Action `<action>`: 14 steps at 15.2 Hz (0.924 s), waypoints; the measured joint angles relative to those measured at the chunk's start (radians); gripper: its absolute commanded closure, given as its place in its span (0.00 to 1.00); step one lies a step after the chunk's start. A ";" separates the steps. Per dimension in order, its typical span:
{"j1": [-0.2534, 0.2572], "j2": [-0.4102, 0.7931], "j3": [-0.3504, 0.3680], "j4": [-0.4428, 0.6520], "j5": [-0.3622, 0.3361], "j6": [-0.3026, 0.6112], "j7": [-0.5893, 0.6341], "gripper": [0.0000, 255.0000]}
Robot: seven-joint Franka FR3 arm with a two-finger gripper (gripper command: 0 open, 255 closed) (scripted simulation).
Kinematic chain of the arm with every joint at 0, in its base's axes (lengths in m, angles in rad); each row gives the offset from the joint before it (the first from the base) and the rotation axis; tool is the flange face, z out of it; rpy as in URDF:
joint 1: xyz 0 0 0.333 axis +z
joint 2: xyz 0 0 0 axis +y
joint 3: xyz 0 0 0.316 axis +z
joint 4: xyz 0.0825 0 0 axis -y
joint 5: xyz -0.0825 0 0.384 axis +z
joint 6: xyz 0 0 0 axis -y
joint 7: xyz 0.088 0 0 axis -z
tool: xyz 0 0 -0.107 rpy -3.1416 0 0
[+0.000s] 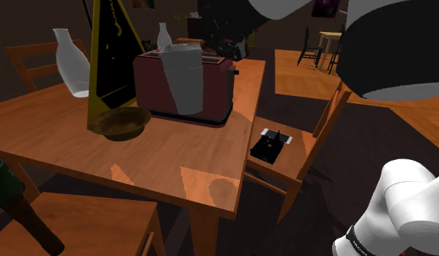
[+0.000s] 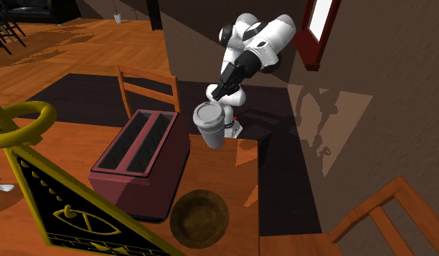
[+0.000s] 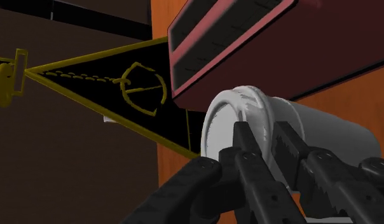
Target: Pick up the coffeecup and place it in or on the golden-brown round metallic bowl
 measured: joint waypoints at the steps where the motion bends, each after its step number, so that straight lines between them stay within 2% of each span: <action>1: -0.014 0.040 0.016 0.044 -0.012 -0.010 0.002 1.00; 3: -0.039 0.120 0.051 0.136 -0.039 -0.035 0.004 1.00; 4: -0.040 0.121 0.050 0.136 -0.040 -0.036 0.004 0.00; 6: -0.034 0.109 0.045 0.111 -0.037 -0.018 0.008 0.00; 14: 0.041 -0.040 -0.037 -0.244 -0.029 0.257 0.066 0.00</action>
